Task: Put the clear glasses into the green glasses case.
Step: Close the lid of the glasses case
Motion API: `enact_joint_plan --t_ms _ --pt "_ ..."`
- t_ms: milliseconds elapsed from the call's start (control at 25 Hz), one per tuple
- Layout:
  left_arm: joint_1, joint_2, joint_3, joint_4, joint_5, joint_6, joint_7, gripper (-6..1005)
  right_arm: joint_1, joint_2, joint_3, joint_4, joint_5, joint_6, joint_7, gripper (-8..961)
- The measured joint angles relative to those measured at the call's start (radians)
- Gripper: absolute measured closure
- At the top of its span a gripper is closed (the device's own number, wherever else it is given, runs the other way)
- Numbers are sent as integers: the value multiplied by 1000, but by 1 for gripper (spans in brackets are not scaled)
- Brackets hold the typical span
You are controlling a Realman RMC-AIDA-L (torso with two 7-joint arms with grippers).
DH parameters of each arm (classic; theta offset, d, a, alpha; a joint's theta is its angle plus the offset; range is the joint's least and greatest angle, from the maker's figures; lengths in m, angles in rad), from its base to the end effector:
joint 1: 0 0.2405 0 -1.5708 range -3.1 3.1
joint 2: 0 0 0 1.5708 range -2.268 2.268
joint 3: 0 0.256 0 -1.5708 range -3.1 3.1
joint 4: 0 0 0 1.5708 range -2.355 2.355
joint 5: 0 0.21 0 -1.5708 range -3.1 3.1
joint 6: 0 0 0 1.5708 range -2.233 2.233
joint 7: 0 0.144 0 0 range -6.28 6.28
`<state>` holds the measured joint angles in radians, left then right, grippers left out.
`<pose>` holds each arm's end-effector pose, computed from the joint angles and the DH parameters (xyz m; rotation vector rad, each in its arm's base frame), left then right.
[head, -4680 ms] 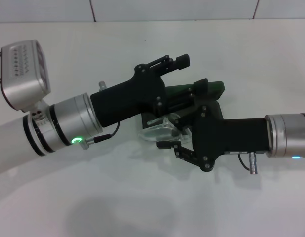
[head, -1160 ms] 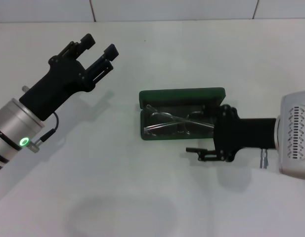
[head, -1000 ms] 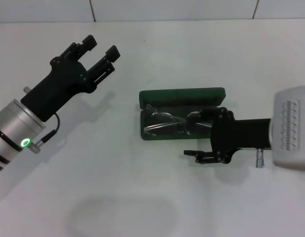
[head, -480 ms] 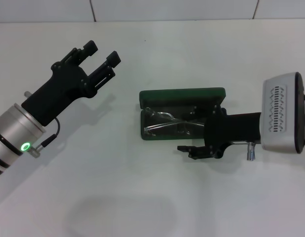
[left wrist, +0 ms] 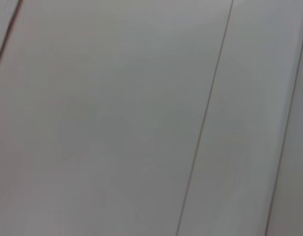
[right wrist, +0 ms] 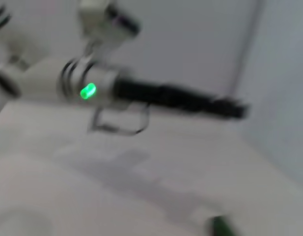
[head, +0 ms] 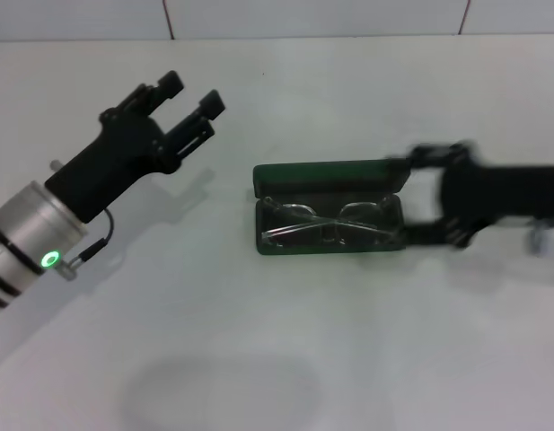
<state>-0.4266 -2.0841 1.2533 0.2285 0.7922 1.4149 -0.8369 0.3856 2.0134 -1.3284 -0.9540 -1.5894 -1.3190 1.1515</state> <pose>-0.2705 0.3141 -0.0283 -2.1007 -0.6120 -1.1897 0.2152 0.3320 -0.0101 -2.7629 -0.1006 0.5430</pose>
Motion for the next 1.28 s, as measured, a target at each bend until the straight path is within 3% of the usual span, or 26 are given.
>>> enact_joint_plan --t_ms 240,400,560,680,880,1280 --pt "-78 3 0 10 64 -134 -73 272 7 -9 492 210 15 -190 -73 230" --pt "-172 1 0 11 160 -290 -183 275 14 -6 690 312 44 -232 -133 230" --pt "-261 -2 0 11 271 -470 -324 278 5 0 726 342 73 -229 -163 230" --pt "-305 -4 0 11 351 -514 -408 279 6 -1 728 357 73 -224 -172 230" --pt "-315 -6 14 11 385 -521 -450 280 16 -3 724 377 74 -219 -201 230" --pt "-307 -7 170 12 390 -484 -464 283 37 -4 721 381 68 -218 -202 231"
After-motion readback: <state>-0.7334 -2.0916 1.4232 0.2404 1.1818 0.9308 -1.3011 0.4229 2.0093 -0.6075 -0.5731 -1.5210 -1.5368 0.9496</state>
